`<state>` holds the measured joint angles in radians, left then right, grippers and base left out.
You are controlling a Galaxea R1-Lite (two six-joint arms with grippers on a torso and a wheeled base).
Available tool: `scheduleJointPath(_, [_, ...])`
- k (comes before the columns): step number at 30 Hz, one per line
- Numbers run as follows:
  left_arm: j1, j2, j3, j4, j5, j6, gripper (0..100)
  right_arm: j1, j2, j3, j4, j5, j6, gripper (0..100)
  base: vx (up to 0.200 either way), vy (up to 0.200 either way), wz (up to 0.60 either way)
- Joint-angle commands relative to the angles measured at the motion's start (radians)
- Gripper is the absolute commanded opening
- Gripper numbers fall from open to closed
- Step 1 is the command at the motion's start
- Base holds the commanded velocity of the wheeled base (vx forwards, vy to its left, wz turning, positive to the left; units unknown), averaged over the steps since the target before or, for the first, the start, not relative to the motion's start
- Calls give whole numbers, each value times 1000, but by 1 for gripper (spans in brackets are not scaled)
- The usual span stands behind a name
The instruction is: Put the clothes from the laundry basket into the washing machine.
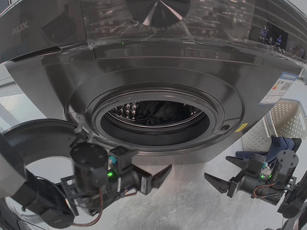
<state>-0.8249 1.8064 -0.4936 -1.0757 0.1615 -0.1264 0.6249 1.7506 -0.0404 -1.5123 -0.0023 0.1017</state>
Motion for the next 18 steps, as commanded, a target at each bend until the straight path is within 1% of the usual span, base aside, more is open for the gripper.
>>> scheduleJointPath(1, [-82, -245, 202, -33, -14, -2, 100, -8, -163, 39, 81, -30, -2, 100, -200, 0, 0])
scheduleJointPath(4, [-82, -286, 222, -35, -11, 1, 100, -22, -241, 39, 152, -39, -2, 100, -200, 0, 0])
scheduleJointPath(5, [-80, -306, 224, -35, -11, 1, 100, -30, -276, 39, 182, -51, -2, 100, -200, 0, 0])
scheduleJointPath(6, [-80, -335, 224, -33, 0, 1, 100, -39, -324, 39, 222, -67, -2, 100, -200, 0, 0])
scheduleJointPath(7, [-80, -355, 224, -32, 9, 2, 100, -47, -361, 39, 256, -74, -2, 100, -200, 0, 0])
scheduleJointPath(8, [-80, -355, 224, -32, 9, 2, 100, -47, -361, 39, 256, -74, -2, 100, -200, 0, 0])
scheduleJointPath(9, [-69, -420, 219, -15, 38, 16, 100, -70, -482, 39, 374, -80, 0, 100, -200, 0, 0])
scheduleJointPath(11, [-65, -473, 224, 0, 49, 40, 100, -94, -589, 39, 483, -80, -2, 100, -200, 0, 0])
scheduleJointPath(12, [-65, -473, 224, 0, 49, 40, 100, -94, -589, 39, 483, -80, -2, 100, -200, 0, 0])
scheduleJointPath(13, [-43, -532, 247, 30, 52, 63, 100, -117, -709, 39, 589, -82, -7, 100, -200, 0, 0])
scheduleJointPath(14, [-17, -572, 268, 46, 50, 73, 100, -137, -783, 39, 652, -82, -10, 100, -200, 0, 0])
scheduleJointPath(15, [-14, -578, 273, 48, 50, 74, 100, -140, -792, 39, 661, -82, -10, 100, -200, 0, 0])
scheduleJointPath(16, [23, -642, 316, 63, 50, 80, 100, -177, -898, 39, 765, -80, -13, 100, -200, 0, 0])
scheduleJointPath(18, [50, -703, 368, 66, 49, 82, 100, -221, -1008, 39, 873, -77, -13, 100, -200, 0, 0])
